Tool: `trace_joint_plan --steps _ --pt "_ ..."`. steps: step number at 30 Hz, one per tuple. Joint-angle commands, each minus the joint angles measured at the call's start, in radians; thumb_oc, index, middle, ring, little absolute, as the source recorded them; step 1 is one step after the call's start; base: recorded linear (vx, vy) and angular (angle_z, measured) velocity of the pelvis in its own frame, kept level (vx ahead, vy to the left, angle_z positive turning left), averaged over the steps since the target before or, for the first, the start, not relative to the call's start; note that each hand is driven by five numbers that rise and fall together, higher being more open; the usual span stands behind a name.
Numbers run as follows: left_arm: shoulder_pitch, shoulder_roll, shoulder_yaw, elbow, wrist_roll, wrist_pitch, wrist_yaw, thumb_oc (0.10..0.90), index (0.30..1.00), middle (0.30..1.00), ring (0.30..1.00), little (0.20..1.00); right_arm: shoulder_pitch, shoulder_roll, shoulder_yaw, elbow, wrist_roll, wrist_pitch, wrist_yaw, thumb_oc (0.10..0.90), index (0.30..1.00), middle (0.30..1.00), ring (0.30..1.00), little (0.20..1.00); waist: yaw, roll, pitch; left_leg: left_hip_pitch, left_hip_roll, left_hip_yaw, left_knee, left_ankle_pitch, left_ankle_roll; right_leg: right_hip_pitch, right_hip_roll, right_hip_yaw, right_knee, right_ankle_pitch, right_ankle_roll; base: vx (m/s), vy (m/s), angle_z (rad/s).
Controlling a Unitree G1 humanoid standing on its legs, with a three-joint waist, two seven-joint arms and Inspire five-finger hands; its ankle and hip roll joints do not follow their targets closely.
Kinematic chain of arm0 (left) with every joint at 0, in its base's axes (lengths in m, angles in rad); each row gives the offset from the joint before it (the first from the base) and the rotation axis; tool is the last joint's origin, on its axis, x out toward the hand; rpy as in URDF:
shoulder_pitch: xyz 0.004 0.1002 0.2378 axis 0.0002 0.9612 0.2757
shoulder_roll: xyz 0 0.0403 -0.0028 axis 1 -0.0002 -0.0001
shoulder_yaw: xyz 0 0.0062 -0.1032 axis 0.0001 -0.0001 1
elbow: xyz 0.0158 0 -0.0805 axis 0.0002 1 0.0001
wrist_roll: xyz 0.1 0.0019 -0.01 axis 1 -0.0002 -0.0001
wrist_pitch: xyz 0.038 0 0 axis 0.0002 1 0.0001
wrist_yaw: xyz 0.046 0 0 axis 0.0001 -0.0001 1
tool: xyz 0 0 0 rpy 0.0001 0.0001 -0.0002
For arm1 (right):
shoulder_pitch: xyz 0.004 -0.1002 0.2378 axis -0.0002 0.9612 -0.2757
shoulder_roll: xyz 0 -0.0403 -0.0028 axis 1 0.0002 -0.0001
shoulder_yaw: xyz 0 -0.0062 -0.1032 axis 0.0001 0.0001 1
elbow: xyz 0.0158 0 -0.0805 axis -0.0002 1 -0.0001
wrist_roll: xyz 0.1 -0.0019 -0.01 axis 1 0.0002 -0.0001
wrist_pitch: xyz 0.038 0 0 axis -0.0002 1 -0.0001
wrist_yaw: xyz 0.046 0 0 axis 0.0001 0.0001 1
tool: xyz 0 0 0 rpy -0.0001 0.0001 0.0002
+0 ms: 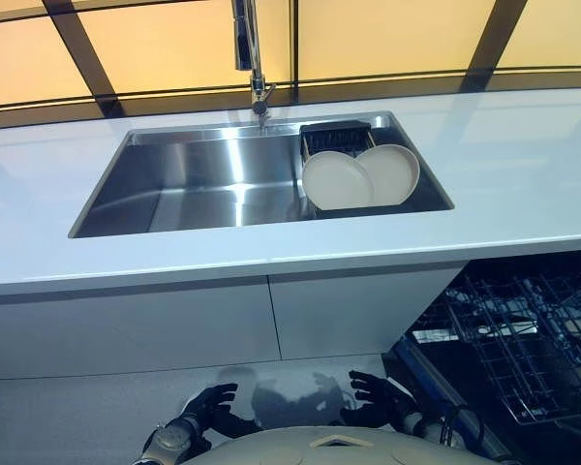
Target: Pick up plates and place into dishwasher.
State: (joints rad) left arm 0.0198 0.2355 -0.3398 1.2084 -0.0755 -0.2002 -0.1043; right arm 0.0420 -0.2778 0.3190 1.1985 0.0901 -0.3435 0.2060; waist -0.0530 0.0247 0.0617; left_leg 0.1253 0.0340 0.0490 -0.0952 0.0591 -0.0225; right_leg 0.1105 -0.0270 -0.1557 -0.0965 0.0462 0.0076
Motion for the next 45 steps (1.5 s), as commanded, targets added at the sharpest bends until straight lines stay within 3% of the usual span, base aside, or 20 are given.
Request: trace_joint_plan --steps 1,12,15,19,23,26,27,28,29,31,32,33,35,37,41,45 --pt "-0.066 -0.019 -0.037 0.046 0.044 -0.022 -0.009 0.8 0.9 0.9 0.9 0.9 -0.073 0.032 0.005 0.024 0.023 -0.032 0.023 0.8 0.9 0.9 0.9 0.9 0.011 -0.009 0.039 0.012 -0.052 0.023 0.008 -0.089 0.046 0.001 0.001 -0.019 0.054 -0.078 0.039 0.0 0.0 0.0" --pt "-0.072 -0.012 -0.026 0.04 0.004 0.004 -0.022 0.8 0.9 0.9 0.9 0.9 -0.078 0.025 0.007 0.021 0.028 -0.029 0.029 0.8 0.9 0.9 0.9 0.9 0.008 -0.004 0.044 0.012 -0.05 0.026 0.008 -0.09 0.044 -0.002 0.001 -0.015 0.055 -0.078 0.04 0.0 0.0 0.0" --pt "-0.07 -0.014 -0.027 0.037 0.003 -0.021 -0.036 0.8 0.9 0.9 0.9 0.9 -0.078 0.028 0.006 0.019 0.027 -0.028 0.024 0.8 0.9 0.9 0.9 0.9 0.008 -0.003 0.044 0.011 -0.05 0.027 0.008 -0.089 0.045 -0.001 0.0 -0.016 0.054 -0.077 0.04 0.0 0.0 0.0" --pt "-0.07 -0.008 -0.05 0.013 0.026 -0.07 -0.135 0.8 0.9 0.9 0.9 0.9 -0.08 0.022 0.007 0.012 0.025 -0.024 0.034 0.8 0.9 0.9 0.9 0.9 0.005 0.0 0.045 0.01 -0.049 0.028 0.008 -0.089 0.042 -0.004 0.001 -0.013 0.055 -0.076 0.041 0.0 0.0 0.0" --pt "-0.1 0.033 -0.12 -0.108 0.054 -0.109 -0.264 0.8 0.9 0.9 0.9 0.9 -0.091 -0.001 0.02 -0.013 0.025 0.0 0.043 0.8 0.9 0.9 0.9 0.9 -0.005 0.013 0.052 0.009 -0.046 0.033 0.008 -0.089 0.04 -0.009 0.002 -0.003 0.058 -0.075 0.045 -0.01 0.011 -0.01" --pt "-0.123 0.108 -0.21 -0.302 0.208 -0.102 -0.303 0.8 0.9 0.9 0.9 0.9 -0.099 -0.034 0.027 -0.037 0.024 0.015 0.055 0.8 0.9 0.9 0.9 0.9 -0.013 0.028 0.061 0.005 -0.044 0.038 0.008 -0.088 0.04 -0.017 0.001 0.002 0.061 -0.075 0.048 -0.05 0.063 -0.05" --pt "-0.158 0.183 -0.278 -0.476 0.234 -0.039 -0.324 0.8 0.9 0.9 0.9 0.9 -0.104 -0.053 0.037 -0.047 0.023 0.021 0.06 0.8 0.9 0.9 0.9 0.9 -0.02 0.04 0.064 0.002 -0.043 0.038 0.008 -0.086 0.04 -0.022 0.001 0.005 0.064 -0.076 0.051 -0.04 0.066 -0.02" --pt "-0.171 0.206 -0.287 -0.531 0.224 -0.008 -0.344 0.8 0.9 0.9 0.9 0.9 -0.104 -0.057 0.039 -0.05 0.024 0.023 0.06 0.8 0.9 0.9 0.9 0.9 -0.02 0.042 0.065 0.002 -0.043 0.037 0.008 -0.086 0.04 -0.022 0.001 0.006 0.065 -0.076 0.052 -0.03 0.062 -0.01" --pt "-0.214 0.277 -0.301 -0.677 0.189 0.062 -0.406 0.8 0.9 0.9 0.9 0.9 -0.103 -0.064 0.044 -0.057 0.026 0.028 0.058 0.8 0.9 0.9 0.9 0.9 -0.02 0.047 0.065 0.001 -0.044 0.033 0.008 -0.086 0.042 -0.023 0.001 0.005 0.065 -0.076 0.053 0.0 0.0 0.0" --pt "-0.233 0.306 -0.305 -0.73 0.182 0.073 -0.434 0.8 0.9 0.9 0.9 0.9 -0.103 -0.067 0.046 -0.059 0.026 0.03 0.057 0.8 0.9 0.9 0.9 0.9 -0.02 0.049 0.066 0.0 -0.045 0.031 0.008 -0.086 0.043 -0.023 0.0 0.005 0.065 -0.076 0.054 0.0 0.0 0.0" --pt "-0.335 0.432 -0.295 -1.028 0.126 0.199 -0.583 0.8 0.9 0.9 0.9 0.9 -0.097 -0.073 0.046 -0.062 0.033 0.03 0.048 0.8 0.9 0.9 0.9 0.9 -0.017 0.057 0.065 -0.003 -0.048 0.022 0.008 -0.083 0.047 -0.024 -0.002 0.001 0.068 -0.074 0.057 -0.04 0.014 0.0" --pt "-0.386 0.485 -0.281 -1.156 0.089 0.242 -0.646 0.8 0.9 0.9 0.9 0.9 -0.091 -0.072 0.046 -0.062 0.036 0.028 0.04 0.8 0.9 0.9 0.9 0.9 -0.015 0.06 0.063 -0.005 -0.05 0.017 0.008 -0.082 0.049 -0.024 -0.003 -0.001 0.068 -0.073 0.057 -0.03 0.008 0.04" --pt "-0.423 0.523 -0.26 -1.251 0.046 0.274 -0.701 0.8 0.9 0.9 0.9 0.9 -0.085 -0.069 0.043 -0.061 0.036 0.025 0.034 0.8 0.9 0.9 0.9 0.9 -0.013 0.061 0.06 -0.007 -0.051 0.012 0.008 -0.082 0.051 -0.023 -0.003 -0.003 0.067 -0.071 0.058 -0.01 -0.014 0.12" --pt "-0.514 0.572 -0.18 -1.457 -0.109 0.355 -0.763 0.8 0.9 0.9 0.9 0.9 -0.057 -0.053 0.032 -0.069 0.037 0.025 0.01 0.8 0.9 0.9 0.9 0.9 -0.008 0.059 0.048 -0.008 -0.057 -0.001 0.008 -0.087 0.057 -0.016 -0.003 -0.005 0.059 -0.068 0.057 0.01 -0.04 0.09" --pt "-0.58 0.612 -0.123 -1.557 -0.212 0.368 -0.675 0.8 0.9 0.9 0.9 0.9 -0.02 -0.033 0.026 -0.086 0.037 0.03 -0.02 0.8 0.9 0.9 0.9 0.9 -0.004 0.055 0.032 -0.004 -0.061 -0.012 0.008 -0.092 0.058 -0.003 -0.001 -0.006 0.045 -0.063 0.059 0.02 -0.041 0.13" --pt "-0.602 0.607 -0.065 -1.604 -0.377 0.355 -0.666 0.8 0.9 0.9 0.9 0.9 -0.002 -0.016 0.028 -0.086 0.047 0.033 -0.035 0.8 0.9 0.9 0.9 0.9 -0.001 0.05 0.017 0.004 -0.059 -0.018 0.008 -0.096 0.054 0.009 0.002 0.0 0.036 -0.062 0.06 0.03 -0.036 0.03"
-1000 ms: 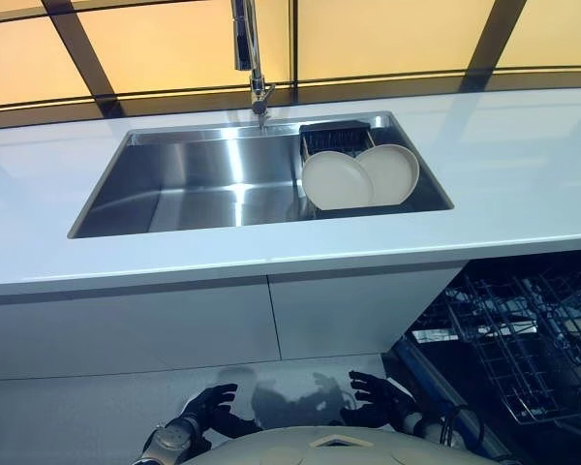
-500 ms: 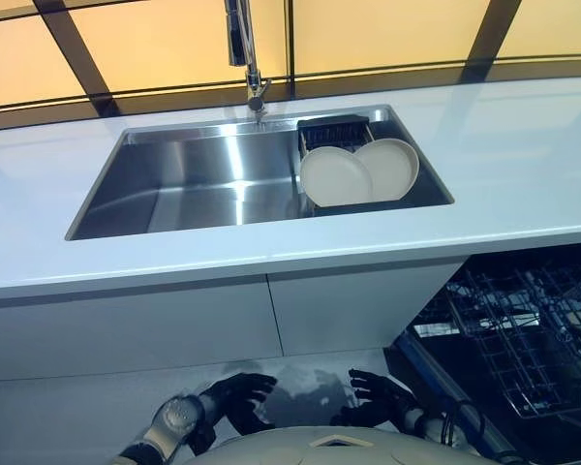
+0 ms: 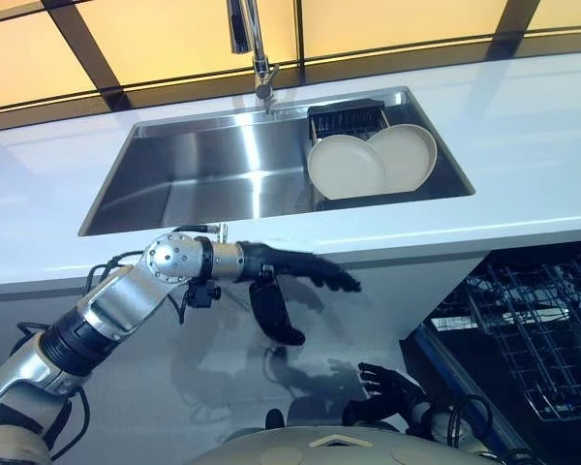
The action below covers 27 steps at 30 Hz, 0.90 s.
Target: Pick up plates and place into dishwasher.
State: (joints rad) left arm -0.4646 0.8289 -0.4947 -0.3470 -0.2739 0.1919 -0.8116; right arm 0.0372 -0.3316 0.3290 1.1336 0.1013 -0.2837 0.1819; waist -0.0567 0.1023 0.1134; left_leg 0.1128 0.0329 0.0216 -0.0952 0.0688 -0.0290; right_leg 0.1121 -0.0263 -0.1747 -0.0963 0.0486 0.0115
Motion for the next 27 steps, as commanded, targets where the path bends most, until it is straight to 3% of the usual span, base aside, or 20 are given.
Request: trace_joint_plan --steps 1,9,11,14,16,19,27 --pt "-0.117 0.013 0.091 -0.05 -0.185 -0.04 0.041 0.8 0.9 0.9 0.9 0.9 0.003 0.039 0.019 -0.021 0.036 -0.026 -0.012 0.8 0.9 0.9 0.9 0.9 0.003 -0.028 -0.035 0.017 -0.058 0.009 0.008 -0.106 0.061 0.008 0.002 0.019 0.036 -0.064 0.056 0.0 0.0 0.0" --pt "-0.144 -0.02 0.077 -0.11 -0.406 0.021 0.003 0.8 0.9 0.9 0.9 0.9 -0.001 0.043 0.036 -0.042 0.053 0.014 -0.022 0.8 0.9 0.9 0.9 0.9 -0.005 -0.028 -0.047 0.025 -0.056 0.005 0.008 -0.111 0.057 0.013 0.005 0.031 0.035 -0.066 0.051 0.0 0.0 0.0" --pt "-0.151 -0.026 0.076 -0.115 -0.432 0.009 0.077 0.8 0.9 0.9 0.9 0.9 -0.004 0.041 0.042 -0.044 0.056 0.02 -0.021 0.8 0.9 0.9 0.9 0.9 -0.006 -0.028 -0.048 0.027 -0.056 0.005 0.008 -0.111 0.057 0.014 0.006 0.034 0.034 -0.066 0.05 0.0 0.0 0.0" --pt "-0.159 -0.024 0.105 -0.081 -0.425 -0.054 0.268 0.8 0.9 0.9 0.9 0.9 0.001 0.04 0.053 -0.055 0.061 0.034 -0.019 0.8 0.9 0.9 0.9 0.9 -0.006 -0.032 -0.053 0.031 -0.057 0.006 0.008 -0.11 0.056 0.018 0.006 0.035 0.034 -0.069 0.05 0.0 0.0 0.0" --pt "-0.161 -0.027 0.136 -0.048 -0.397 -0.093 0.336 0.8 0.9 0.9 0.9 0.9 0.006 0.042 0.058 -0.061 0.065 0.038 -0.02 0.8 0.9 0.9 0.9 0.9 -0.005 -0.034 -0.054 0.032 -0.056 0.01 0.008 -0.111 0.057 0.017 0.006 0.032 0.037 -0.072 0.048 0.0 0.0 0.0" --pt "-0.169 -0.034 0.217 0.016 -0.394 -0.099 0.367 0.8 0.9 0.9 0.9 0.9 0.007 0.049 0.065 -0.051 0.071 0.043 -0.02 0.8 0.9 0.9 0.9 0.9 -0.002 -0.038 -0.059 0.035 -0.054 0.014 0.008 -0.111 0.057 0.017 0.008 0.03 0.043 -0.076 0.046 0.03 -0.041 -0.01" --pt "-0.252 -0.027 0.27 0.147 -0.511 -0.074 0.496 0.8 0.9 0.9 0.9 0.9 -0.013 0.052 0.076 -0.017 0.065 0.064 -0.014 0.8 0.9 0.9 0.9 0.9 -0.015 -0.022 -0.067 0.049 -0.05 0.039 0.008 -0.114 0.052 0.023 0.006 0.034 0.044 -0.077 0.046 0.04 -0.025 -0.01"
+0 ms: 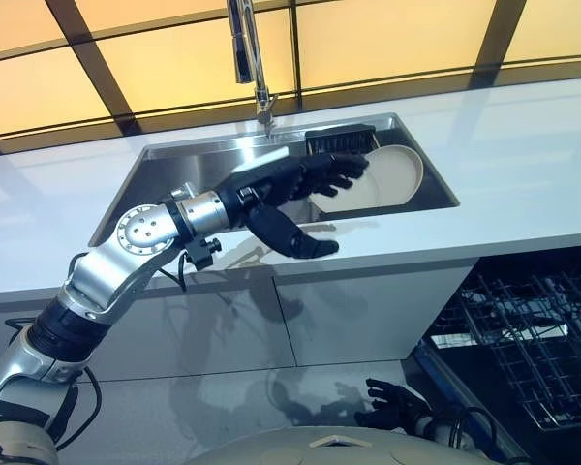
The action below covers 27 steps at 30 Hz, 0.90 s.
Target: Pick up plates and place into dishwasher.
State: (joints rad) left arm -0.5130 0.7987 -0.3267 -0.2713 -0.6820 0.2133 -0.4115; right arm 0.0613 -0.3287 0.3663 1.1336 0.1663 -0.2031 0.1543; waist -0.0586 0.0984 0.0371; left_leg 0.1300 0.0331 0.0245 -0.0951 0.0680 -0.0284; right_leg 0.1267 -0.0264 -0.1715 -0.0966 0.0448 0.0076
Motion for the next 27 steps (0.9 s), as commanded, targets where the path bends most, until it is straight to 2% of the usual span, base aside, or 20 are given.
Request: trace_joint_plan --steps 1,5,14,21,22,25,27 --pt "-0.213 0.003 0.103 0.088 -0.098 -0.099 0.119 0.8 0.9 0.9 0.9 0.9 -0.039 0.05 0.04 -0.015 0.0 -0.014 0.015 0.8 0.9 0.9 0.9 0.9 -0.015 -0.015 0.01 0.033 -0.05 0.041 0.008 -0.113 0.05 0.008 0.005 0.03 0.045 -0.073 0.051 0.04 -0.027 -0.04" --pt "-0.26 0.013 0.11 0.178 -0.053 -0.095 0.199 0.8 0.9 0.9 0.9 0.9 -0.043 0.058 0.044 -0.01 -0.023 -0.007 0.004 0.8 0.9 0.9 0.9 0.9 -0.027 -0.004 0.012 0.034 -0.049 0.057 0.008 -0.112 0.046 0.003 0.002 0.031 0.048 -0.071 0.055 0.05 -0.038 -0.06" --pt "-0.368 0.048 0.08 0.342 0.071 -0.094 0.281 0.8 0.9 0.9 0.9 0.9 -0.044 0.049 0.084 -0.001 -0.131 -0.008 -0.027 0.8 0.9 0.9 0.9 0.9 -0.057 0.017 0.032 0.023 -0.052 0.09 0.008 -0.109 0.04 -0.02 -0.008 0.047 0.045 -0.056 0.067 0.06 -0.043 -0.06" --pt "-0.454 0.056 0.022 0.396 0.127 -0.106 0.378 0.8 0.9 0.9 0.9 0.9 -0.054 0.019 0.105 -0.025 -0.151 0.005 -0.055 0.8 0.9 0.9 0.9 0.9 -0.086 0.046 0.076 -0.004 -0.059 0.11 0.008 -0.1 0.037 -0.064 -0.016 0.066 0.055 -0.044 0.072 0.0 -0.004 -0.06" --pt "-0.489 0.057 -0.006 0.417 0.129 -0.106 0.409 0.8 0.9 0.9 0.9 0.9 -0.06 0.008 0.106 -0.031 -0.145 0.007 -0.072 0.8 0.9 0.9 0.9 0.9 -0.097 0.06 0.095 -0.017 -0.061 0.118 0.008 -0.094 0.036 -0.085 -0.017 0.077 0.061 -0.04 0.073 -0.04 0.001 -0.14" --pt "-0.525 0.048 -0.032 0.443 0.12 -0.124 0.465 0.8 0.9 0.9 0.9 0.9 -0.07 -0.009 0.106 -0.04 -0.143 -0.003 -0.084 0.8 0.9 0.9 0.9 0.9 -0.115 0.075 0.128 -0.034 -0.064 0.127 0.008 -0.088 0.033 -0.109 -0.019 0.091 0.065 -0.035 0.073 -0.04 -0.005 -0.11" --pt "-0.547 0.041 -0.05 0.463 0.126 -0.159 0.516 0.8 0.9 0.9 0.9 0.9 -0.073 -0.019 0.108 -0.056 -0.151 -0.01 -0.097 0.8 0.9 0.9 0.9 0.9 -0.132 0.081 0.154 -0.045 -0.065 0.137 0.008 -0.082 0.031 -0.127 -0.019 0.102 0.069 -0.031 0.074 -0.05 -0.018 -0.1"
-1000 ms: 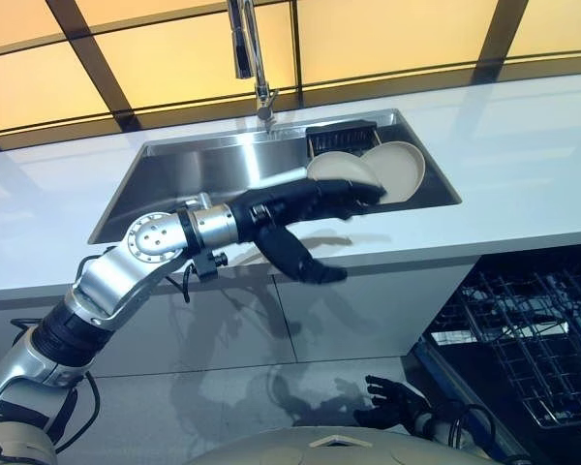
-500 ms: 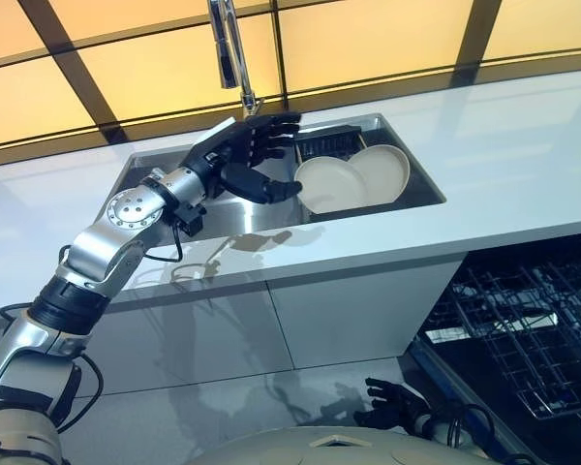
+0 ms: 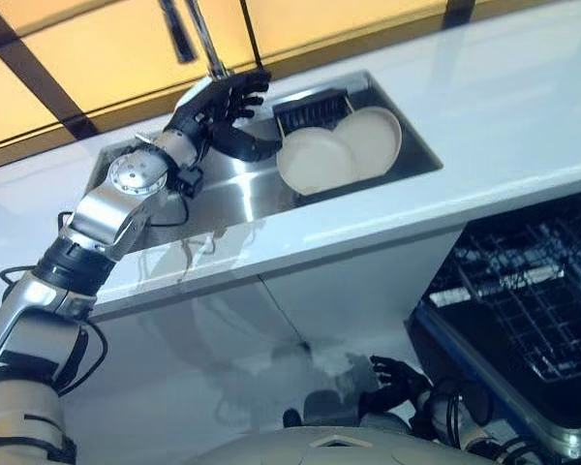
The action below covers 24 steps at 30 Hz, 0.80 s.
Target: Pick up plates and place into dishwasher.
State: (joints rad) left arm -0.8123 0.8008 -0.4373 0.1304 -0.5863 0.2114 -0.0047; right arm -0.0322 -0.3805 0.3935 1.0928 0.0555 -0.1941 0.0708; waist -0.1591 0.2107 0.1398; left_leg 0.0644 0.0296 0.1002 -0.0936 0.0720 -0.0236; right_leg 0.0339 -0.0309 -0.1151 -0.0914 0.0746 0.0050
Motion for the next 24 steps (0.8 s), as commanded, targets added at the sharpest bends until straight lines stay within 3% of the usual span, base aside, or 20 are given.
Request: trace_joint_plan --steps 1,9,16,24 --pt "-0.256 0.033 0.054 0.071 0.035 -0.176 0.126 0.8 0.9 0.9 0.9 0.9 0.019 0.03 0.084 -0.021 -0.042 -0.023 -0.018 0.8 0.9 0.9 0.9 0.9 -0.039 -0.03 0.061 0.015 -0.061 0.067 0.006 -0.084 0.026 -0.043 -0.015 0.049 0.067 -0.06 0.076 -0.05 -0.018 -0.14" --pt "-0.3 -0.006 0.021 0.097 0.086 -0.24 0.237 0.8 0.9 0.9 0.9 0.9 0.005 0.001 0.099 -0.053 -0.053 -0.045 -0.045 0.8 0.9 0.9 0.9 0.9 -0.076 -0.022 0.122 -0.004 -0.057 0.096 0.006 -0.07 0.023 -0.084 -0.01 0.077 0.091 -0.063 0.07 0.0 -0.005 -0.11" --pt "-0.334 -0.012 -0.019 0.136 0.182 -0.24 0.307 0.8 0.9 0.9 0.9 0.9 0.003 -0.014 0.113 -0.089 -0.058 -0.05 -0.061 0.8 0.9 0.9 0.9 0.9 -0.101 -0.022 0.167 -0.017 -0.057 0.113 0.007 -0.061 0.022 -0.11 -0.005 0.099 0.105 -0.066 0.066 0.02 -0.003 -0.09" --pt "-0.374 0.019 -0.069 0.186 0.295 -0.202 0.31 0.8 0.9 0.9 0.9 0.9 0.004 -0.03 0.118 -0.11 -0.078 -0.055 -0.067 0.8 0.9 0.9 0.9 0.9 -0.111 -0.015 0.189 -0.022 -0.057 0.121 0.01 -0.057 0.019 -0.118 -0.004 0.103 0.112 -0.07 0.061 0.01 0.001 -0.01"
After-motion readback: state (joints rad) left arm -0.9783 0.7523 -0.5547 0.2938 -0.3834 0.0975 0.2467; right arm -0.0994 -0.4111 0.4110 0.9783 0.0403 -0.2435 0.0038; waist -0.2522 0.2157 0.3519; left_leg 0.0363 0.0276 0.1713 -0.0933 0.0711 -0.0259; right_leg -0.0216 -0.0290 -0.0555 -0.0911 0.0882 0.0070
